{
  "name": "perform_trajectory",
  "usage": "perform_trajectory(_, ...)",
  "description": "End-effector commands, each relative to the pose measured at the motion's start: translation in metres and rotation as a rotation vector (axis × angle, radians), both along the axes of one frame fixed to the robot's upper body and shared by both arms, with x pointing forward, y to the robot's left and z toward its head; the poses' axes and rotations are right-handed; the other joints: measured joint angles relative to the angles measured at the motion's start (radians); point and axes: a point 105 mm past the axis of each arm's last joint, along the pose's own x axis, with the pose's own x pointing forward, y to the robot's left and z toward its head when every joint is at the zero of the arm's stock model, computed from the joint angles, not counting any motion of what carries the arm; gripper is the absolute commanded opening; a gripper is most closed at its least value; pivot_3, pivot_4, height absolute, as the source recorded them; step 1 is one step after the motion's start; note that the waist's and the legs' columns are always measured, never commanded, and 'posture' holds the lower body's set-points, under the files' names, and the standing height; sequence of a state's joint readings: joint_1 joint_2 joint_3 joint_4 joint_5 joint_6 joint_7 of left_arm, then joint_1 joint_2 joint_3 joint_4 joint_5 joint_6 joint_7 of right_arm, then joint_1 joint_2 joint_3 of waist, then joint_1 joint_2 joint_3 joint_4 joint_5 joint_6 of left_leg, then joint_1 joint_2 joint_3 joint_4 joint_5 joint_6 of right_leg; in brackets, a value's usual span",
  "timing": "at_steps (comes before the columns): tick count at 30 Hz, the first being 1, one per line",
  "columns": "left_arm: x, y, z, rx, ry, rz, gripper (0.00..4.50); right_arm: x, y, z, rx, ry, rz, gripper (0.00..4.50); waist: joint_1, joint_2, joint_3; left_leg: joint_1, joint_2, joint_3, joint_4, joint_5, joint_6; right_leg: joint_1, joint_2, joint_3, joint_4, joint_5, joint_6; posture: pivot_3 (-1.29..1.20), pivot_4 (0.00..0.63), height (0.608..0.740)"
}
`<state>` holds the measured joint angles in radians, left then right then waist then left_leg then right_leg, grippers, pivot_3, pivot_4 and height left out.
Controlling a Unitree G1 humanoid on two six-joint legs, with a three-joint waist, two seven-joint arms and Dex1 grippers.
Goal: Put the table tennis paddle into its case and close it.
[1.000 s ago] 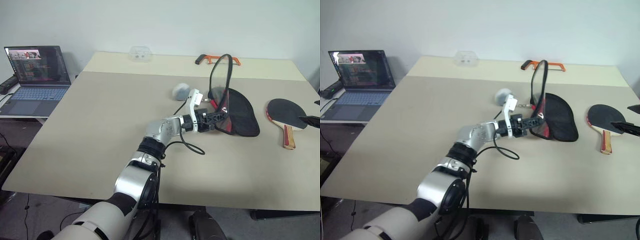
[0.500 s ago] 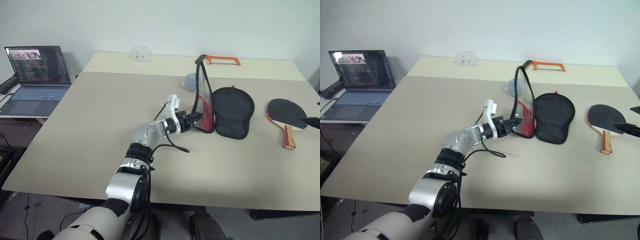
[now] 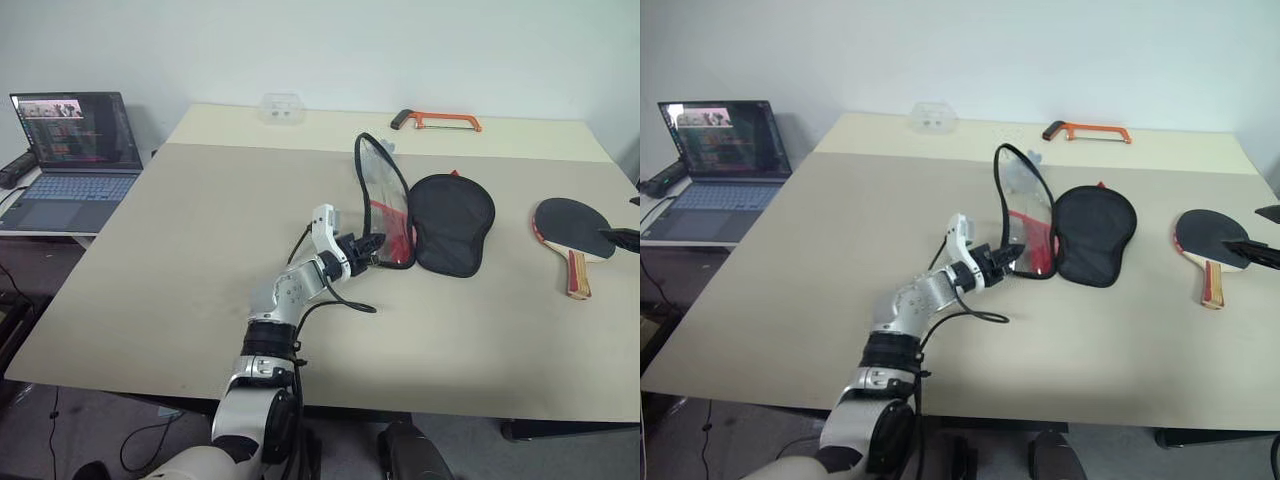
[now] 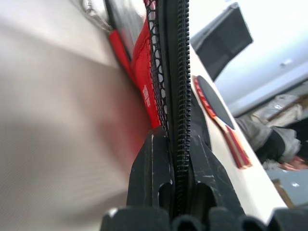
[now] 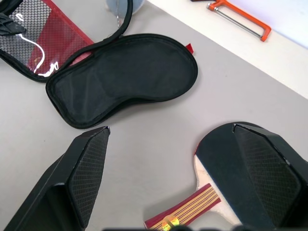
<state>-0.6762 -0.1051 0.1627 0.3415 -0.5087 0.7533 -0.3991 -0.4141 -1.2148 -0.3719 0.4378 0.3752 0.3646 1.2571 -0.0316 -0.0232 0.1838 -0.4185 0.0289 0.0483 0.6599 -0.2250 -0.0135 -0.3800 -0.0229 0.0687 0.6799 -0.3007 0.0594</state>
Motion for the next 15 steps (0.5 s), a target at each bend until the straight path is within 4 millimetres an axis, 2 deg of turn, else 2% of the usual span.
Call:
perform_trajectory(1,-0.008,-0.005,0.009,-0.003,-0.024,0.002,0.03,-0.001,0.001,0.014,-0.012,-0.050,0.006,4.50,0.000,0.000,0.000,0.000,0.000,0.000,0.000,0.000,0.000,0.000,0.000,0.000,0.000,0.000,0.000,0.00,0.150,0.740)
perform_trajectory(15,-0.013,0.011,0.011,0.005,0.005,0.069,0.03,-0.004,0.002,0.013,-0.010,-0.025,0.024,4.50,-0.001,0.000,0.000,0.000,-0.001,0.000,0.000,0.000,0.000,0.000,0.000,0.000,0.000,0.000,0.000,0.00,0.150,0.740)
